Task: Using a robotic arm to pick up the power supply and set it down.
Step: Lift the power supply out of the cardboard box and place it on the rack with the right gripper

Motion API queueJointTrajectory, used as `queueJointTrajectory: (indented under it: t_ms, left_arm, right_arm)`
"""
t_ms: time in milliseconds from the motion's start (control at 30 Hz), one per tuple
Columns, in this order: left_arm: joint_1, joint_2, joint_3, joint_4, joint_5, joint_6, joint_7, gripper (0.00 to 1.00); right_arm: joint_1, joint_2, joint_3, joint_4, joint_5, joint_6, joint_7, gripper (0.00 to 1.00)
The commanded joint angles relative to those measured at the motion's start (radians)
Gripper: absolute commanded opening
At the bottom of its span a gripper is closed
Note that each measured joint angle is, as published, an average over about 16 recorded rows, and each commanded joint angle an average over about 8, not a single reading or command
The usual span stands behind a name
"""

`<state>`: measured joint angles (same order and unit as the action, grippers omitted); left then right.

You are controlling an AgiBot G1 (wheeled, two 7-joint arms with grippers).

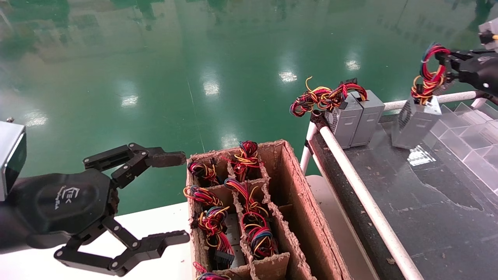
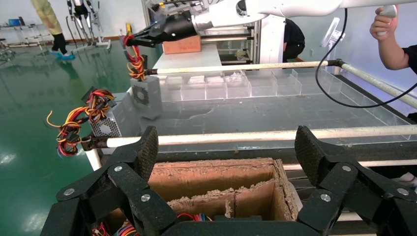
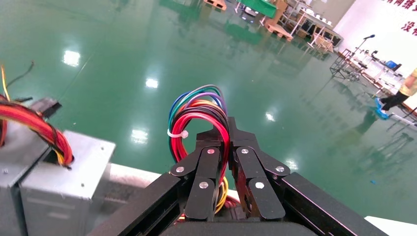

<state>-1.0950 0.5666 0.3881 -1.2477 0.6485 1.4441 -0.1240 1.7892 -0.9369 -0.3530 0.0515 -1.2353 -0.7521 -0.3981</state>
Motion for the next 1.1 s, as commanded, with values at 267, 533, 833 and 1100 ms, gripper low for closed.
queueJointTrajectory:
  t_ms: [267, 533, 833, 1100]
  left_arm:
    - [0.0, 0.0, 0.0, 0.0, 0.0, 0.0, 0.0, 1.0]
    - [0.0, 0.0, 0.0, 0.0, 0.0, 0.0, 0.0, 1.0]
    - [0.0, 0.0, 0.0, 0.0, 0.0, 0.0, 0.0, 1.0]
    - [0.0, 0.0, 0.0, 0.0, 0.0, 0.0, 0.0, 1.0]
  right_arm:
    - [0.02, -0.069, -0.002, -0.021, -0.003, 0.037, -0.02, 0.0]
    - [0.018, -0.116, -0.006, -0.036, -0.008, 0.073, -0.037, 0.26]
    - [0.019, -0.131, -0.007, -0.046, -0.011, 0.088, -0.043, 1.0]
    - [0.022, -0.127, -0.009, -0.048, -0.013, 0.082, -0.046, 1.0]
